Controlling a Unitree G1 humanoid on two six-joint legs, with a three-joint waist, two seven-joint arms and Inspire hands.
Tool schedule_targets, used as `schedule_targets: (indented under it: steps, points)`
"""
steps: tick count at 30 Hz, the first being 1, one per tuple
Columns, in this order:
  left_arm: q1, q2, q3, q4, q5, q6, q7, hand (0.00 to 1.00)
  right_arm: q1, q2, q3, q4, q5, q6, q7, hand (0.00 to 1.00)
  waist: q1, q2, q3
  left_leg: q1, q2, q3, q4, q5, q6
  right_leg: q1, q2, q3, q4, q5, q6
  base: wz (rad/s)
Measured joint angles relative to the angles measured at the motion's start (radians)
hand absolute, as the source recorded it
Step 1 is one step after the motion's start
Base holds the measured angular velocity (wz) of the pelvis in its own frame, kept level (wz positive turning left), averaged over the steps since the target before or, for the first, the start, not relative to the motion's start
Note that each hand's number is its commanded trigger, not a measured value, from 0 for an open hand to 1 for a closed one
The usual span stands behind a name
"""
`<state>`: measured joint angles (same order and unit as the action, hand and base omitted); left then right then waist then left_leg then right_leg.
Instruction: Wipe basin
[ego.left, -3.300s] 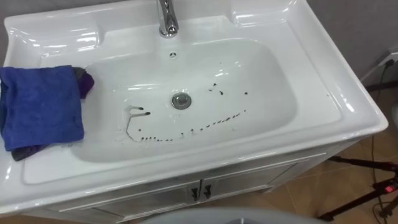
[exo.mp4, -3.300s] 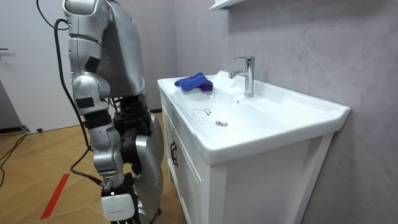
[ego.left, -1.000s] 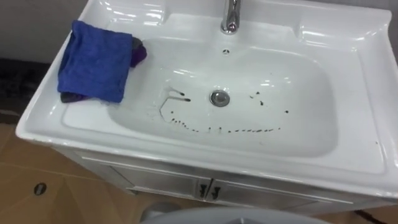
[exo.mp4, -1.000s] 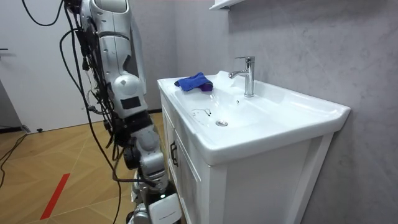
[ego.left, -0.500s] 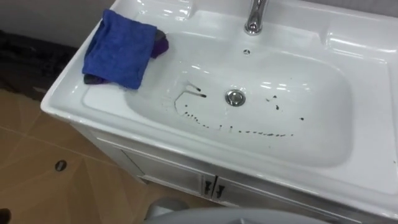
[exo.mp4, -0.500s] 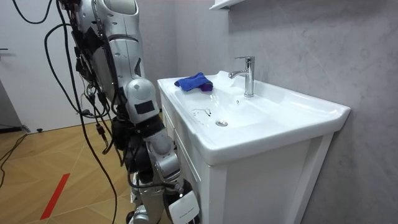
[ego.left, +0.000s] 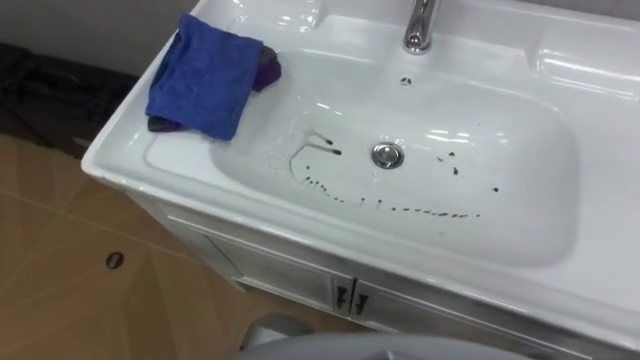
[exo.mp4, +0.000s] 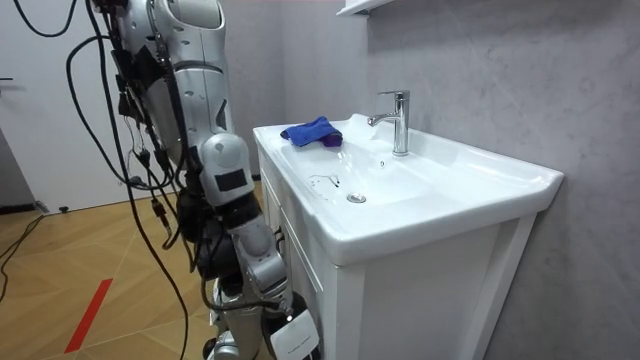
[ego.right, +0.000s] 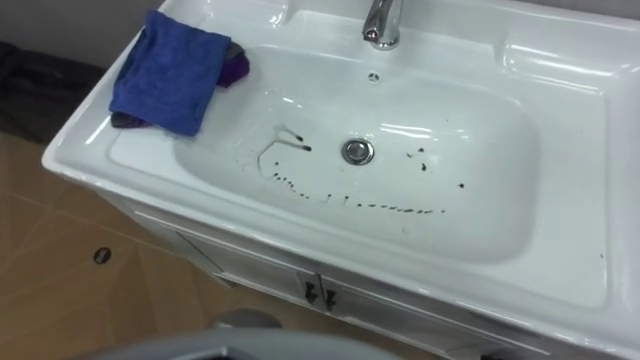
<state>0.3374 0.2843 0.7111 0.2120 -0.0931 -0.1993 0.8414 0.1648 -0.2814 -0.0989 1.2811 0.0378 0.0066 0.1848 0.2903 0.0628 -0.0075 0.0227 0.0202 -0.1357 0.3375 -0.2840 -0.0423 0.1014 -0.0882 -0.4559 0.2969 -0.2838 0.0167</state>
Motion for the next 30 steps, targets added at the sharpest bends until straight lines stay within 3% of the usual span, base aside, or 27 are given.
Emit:
schedule_targets:
  steps: [6, 12, 13, 20, 25, 30]
  points:
    - [0.000, 0.006, 0.015, -0.141, 0.093, -0.040, 0.008, 0.00, 0.004, 0.000, 0.001, 0.002, -0.003, -0.041, 0.001, 0.00, -0.024, -0.004, 0.0039, 0.014, 0.000, 0.012, -0.012, 0.001, 0.001, -0.004, -0.001, 0.021, 0.002, -0.001, 0.000, -0.11]
    - [-0.002, 0.006, 0.011, -0.163, 0.187, -0.048, 0.006, 0.00, 0.006, 0.001, 0.001, 0.002, 0.004, -0.065, 0.010, 0.00, -0.070, -0.004, 0.0078, 0.023, 0.000, 0.017, -0.021, 0.001, 0.002, -0.006, 0.001, 0.045, 0.002, -0.002, 0.000, -0.08]
    - [-0.002, 0.006, 0.008, -0.166, 0.187, -0.048, 0.006, 0.00, 0.007, 0.001, 0.001, 0.004, 0.008, -0.068, 0.012, 0.00, -0.077, 0.000, 0.0054, 0.024, 0.000, 0.018, -0.023, 0.001, 0.002, -0.006, 0.002, 0.047, 0.000, -0.002, 0.000, 0.00]
    - [-0.013, 0.006, -0.053, -0.213, 0.188, -0.048, -0.004, 0.00, 0.000, 0.003, 0.000, 0.011, 0.035, -0.074, 0.040, 0.00, -0.133, 0.000, 0.0067, 0.044, -0.001, 0.022, -0.043, 0.003, 0.005, -0.002, 0.003, 0.065, -0.005, -0.001, 0.001, -0.07]
    - [-0.032, 0.006, -0.119, -0.259, 0.281, -0.049, -0.058, 0.00, -0.006, 0.004, 0.001, 0.011, 0.026, -0.074, 0.045, 0.00, -0.160, -0.007, 0.0198, 0.048, -0.001, 0.027, -0.049, 0.004, 0.006, -0.002, 0.004, 0.071, -0.007, -0.001, 0.002, -0.02]
    - [-0.035, 0.003, -0.214, -0.265, 0.322, -0.042, -0.116, 0.00, -0.007, 0.005, 0.009, 0.002, 0.032, -0.071, 0.047, 0.00, -0.183, -0.010, 0.0164, 0.042, 0.003, 0.053, -0.049, 0.004, 0.006, -0.015, 0.006, 0.087, -0.008, 0.000, 0.002, -0.09]
